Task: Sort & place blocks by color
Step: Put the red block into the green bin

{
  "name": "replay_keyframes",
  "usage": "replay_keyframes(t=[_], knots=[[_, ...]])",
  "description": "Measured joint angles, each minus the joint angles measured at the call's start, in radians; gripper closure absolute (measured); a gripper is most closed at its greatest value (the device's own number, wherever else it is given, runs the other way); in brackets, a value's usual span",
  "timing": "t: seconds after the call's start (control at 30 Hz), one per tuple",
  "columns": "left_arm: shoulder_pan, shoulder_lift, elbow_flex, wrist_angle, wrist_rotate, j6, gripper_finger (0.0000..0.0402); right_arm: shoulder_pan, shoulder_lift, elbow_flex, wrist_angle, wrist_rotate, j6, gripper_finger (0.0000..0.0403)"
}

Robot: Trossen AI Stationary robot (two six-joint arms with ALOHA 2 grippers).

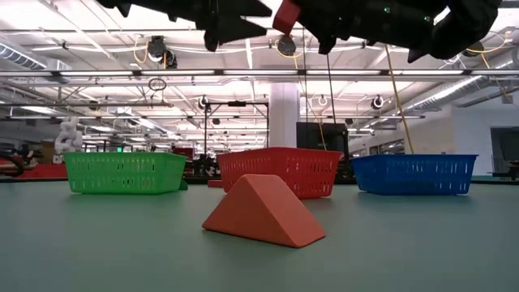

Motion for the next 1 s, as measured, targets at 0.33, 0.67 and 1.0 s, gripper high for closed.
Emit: replay_keyframes(t=[0.33, 0.67, 1.0], knots=[[0.005, 0.024, -0.002, 0.032, 0.005, -0.032, 0.0176, -0.019, 0.001, 0.000, 0.007, -0.022, 0.004, 0.0281], [0.012, 0.065, -0.001, 0.106, 0.051, -0.067, 0.0176, -0.019, 0.065, 0.024, 0.038, -0.035, 0.027, 0.0281], [0.010, 0.130, 0.009, 0.111, 0.041, -0.062, 0.0210, -0.018, 0.164, 0.100, 0.045, -0.078, 0.039, 0.0279]])
